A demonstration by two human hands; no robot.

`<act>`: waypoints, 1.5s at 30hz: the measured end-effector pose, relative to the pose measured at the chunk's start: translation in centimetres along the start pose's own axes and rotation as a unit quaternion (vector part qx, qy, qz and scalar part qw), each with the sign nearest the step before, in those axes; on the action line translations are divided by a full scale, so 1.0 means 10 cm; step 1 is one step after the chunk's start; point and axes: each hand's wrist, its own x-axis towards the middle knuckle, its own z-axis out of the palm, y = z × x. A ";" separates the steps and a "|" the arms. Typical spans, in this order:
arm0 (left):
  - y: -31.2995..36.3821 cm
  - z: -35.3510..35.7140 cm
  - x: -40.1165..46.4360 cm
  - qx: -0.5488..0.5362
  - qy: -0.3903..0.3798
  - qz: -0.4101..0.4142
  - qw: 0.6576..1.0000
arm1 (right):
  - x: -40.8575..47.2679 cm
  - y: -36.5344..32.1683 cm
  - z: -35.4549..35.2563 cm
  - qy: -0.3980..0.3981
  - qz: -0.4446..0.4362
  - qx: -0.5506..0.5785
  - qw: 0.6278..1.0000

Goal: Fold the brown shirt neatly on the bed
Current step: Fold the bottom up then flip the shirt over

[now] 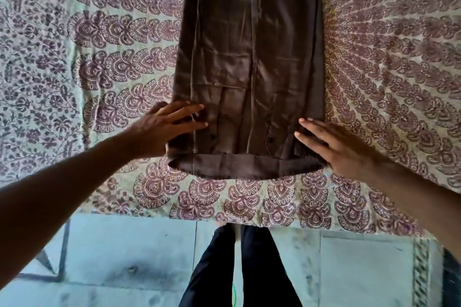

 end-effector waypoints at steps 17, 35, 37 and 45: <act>0.02 0.10 0.23 -0.128 0.117 -0.035 0.984 | 0.41 -0.06 -0.01 0.102 -0.067 -0.018 0.992; -0.98 -0.86 1.72 -0.562 0.213 -0.392 0.697 | 1.82 1.04 -0.95 0.327 0.406 0.466 0.715; -1.12 -0.75 1.88 -0.543 0.192 -0.442 0.687 | 2.00 1.30 -0.73 0.299 0.443 0.464 0.706; -1.16 -0.75 1.95 -0.587 0.188 -0.507 0.602 | 2.13 1.42 -0.66 0.293 0.472 0.433 0.710</act>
